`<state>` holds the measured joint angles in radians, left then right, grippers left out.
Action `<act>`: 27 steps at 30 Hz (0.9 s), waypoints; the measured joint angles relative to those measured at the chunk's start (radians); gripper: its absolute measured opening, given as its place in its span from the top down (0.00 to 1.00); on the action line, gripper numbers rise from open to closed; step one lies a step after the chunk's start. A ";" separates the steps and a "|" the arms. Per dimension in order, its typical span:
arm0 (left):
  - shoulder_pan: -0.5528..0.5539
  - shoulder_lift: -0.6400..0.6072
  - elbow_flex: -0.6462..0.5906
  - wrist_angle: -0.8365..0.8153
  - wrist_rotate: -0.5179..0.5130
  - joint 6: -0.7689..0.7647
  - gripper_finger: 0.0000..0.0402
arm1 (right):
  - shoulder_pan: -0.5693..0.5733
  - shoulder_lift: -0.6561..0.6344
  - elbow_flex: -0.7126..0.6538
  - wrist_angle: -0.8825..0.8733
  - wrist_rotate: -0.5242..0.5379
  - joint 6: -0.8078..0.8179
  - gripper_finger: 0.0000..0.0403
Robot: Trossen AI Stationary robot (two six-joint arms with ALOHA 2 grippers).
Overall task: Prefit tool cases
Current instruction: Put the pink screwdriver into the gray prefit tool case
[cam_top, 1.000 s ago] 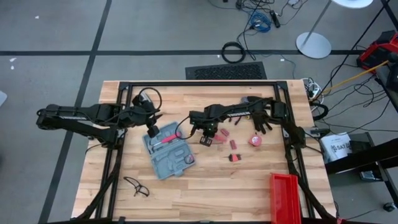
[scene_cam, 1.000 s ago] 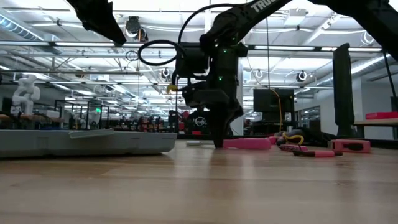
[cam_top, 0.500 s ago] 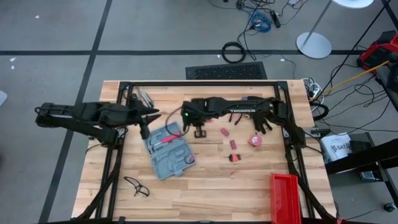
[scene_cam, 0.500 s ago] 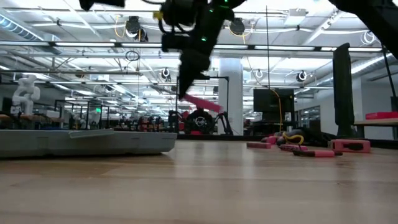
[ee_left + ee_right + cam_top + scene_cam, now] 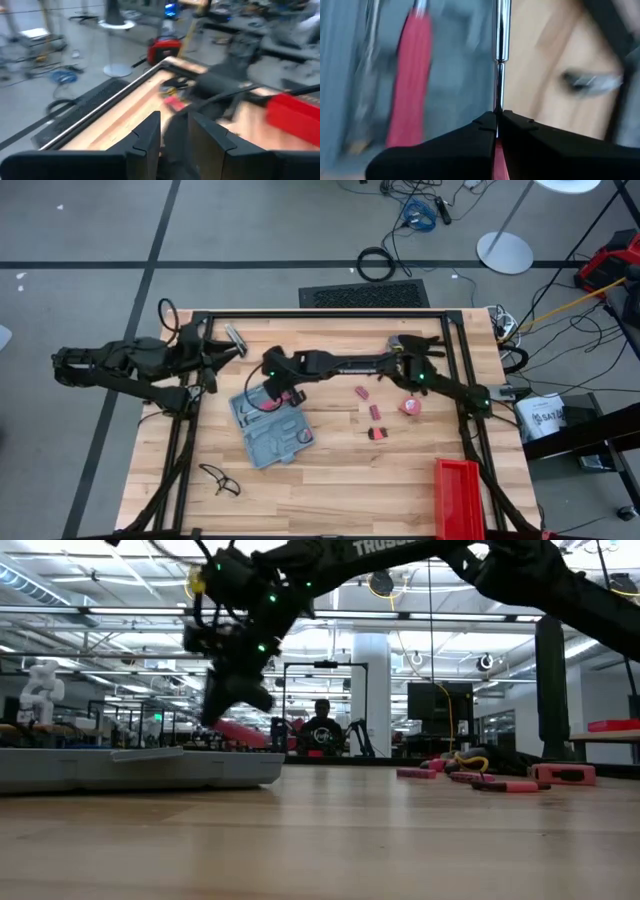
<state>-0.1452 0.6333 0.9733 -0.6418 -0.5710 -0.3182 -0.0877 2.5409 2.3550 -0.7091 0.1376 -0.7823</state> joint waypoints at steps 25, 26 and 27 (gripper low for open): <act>0.000 0.373 -0.209 -0.688 0.427 -0.738 0.90 | -0.029 -0.143 -0.009 -0.333 -0.035 0.254 1.00; 0.000 0.414 -0.219 -0.689 0.446 -0.724 0.93 | -0.033 -0.151 -0.009 -0.363 -0.052 0.268 1.00; 0.000 0.453 -0.225 -0.687 0.466 -0.716 0.96 | -0.036 -0.162 -0.009 -0.388 -0.061 0.279 1.00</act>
<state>-0.1456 1.0861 0.7483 -1.3286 -0.1046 -1.0340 -0.1236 2.3786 2.3463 -1.0971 0.0767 -0.5037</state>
